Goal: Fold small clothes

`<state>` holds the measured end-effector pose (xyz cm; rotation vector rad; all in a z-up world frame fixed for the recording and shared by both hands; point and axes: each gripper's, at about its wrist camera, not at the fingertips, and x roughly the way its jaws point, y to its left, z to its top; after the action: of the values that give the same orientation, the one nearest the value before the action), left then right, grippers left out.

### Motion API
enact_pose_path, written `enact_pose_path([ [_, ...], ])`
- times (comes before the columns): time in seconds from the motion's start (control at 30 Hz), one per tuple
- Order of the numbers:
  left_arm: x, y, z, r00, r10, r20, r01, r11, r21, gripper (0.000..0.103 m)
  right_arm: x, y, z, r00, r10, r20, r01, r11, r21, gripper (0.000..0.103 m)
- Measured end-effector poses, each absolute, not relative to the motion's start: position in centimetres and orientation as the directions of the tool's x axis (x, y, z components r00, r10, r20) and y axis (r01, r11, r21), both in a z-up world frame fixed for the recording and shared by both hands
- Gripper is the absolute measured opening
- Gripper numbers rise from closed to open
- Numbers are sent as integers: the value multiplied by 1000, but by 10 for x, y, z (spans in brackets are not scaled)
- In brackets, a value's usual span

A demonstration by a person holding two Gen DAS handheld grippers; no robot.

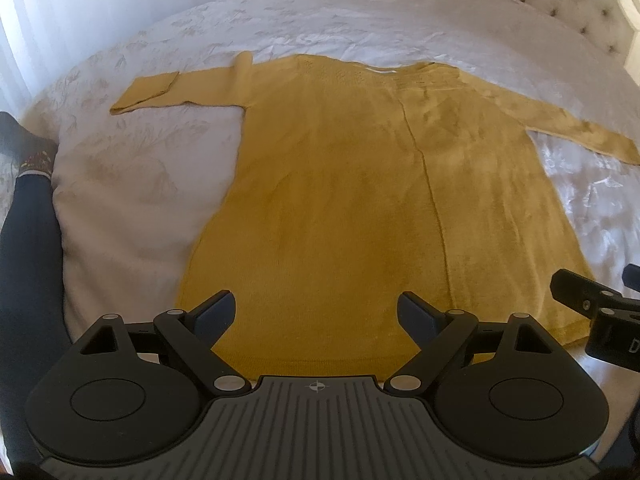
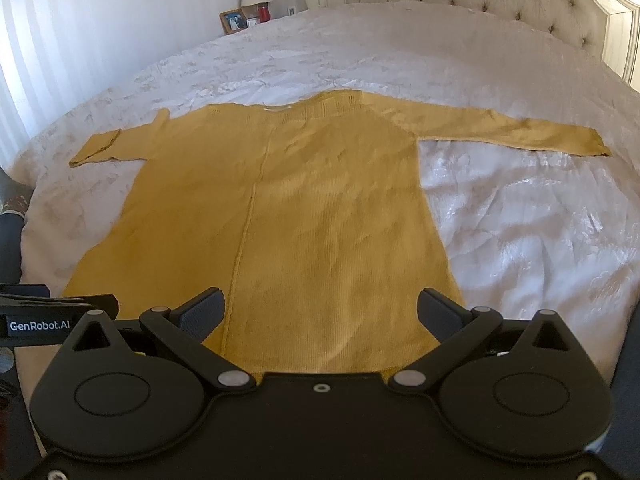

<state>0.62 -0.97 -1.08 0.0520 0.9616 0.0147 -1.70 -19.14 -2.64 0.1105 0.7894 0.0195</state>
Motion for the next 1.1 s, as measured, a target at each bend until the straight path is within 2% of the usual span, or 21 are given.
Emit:
enact_pose_path([
  [1.1, 26, -2, -30, 563, 29, -826, 15, 999, 45, 87, 12, -194, -47, 669, 105, -736, 16, 988, 155, 102],
])
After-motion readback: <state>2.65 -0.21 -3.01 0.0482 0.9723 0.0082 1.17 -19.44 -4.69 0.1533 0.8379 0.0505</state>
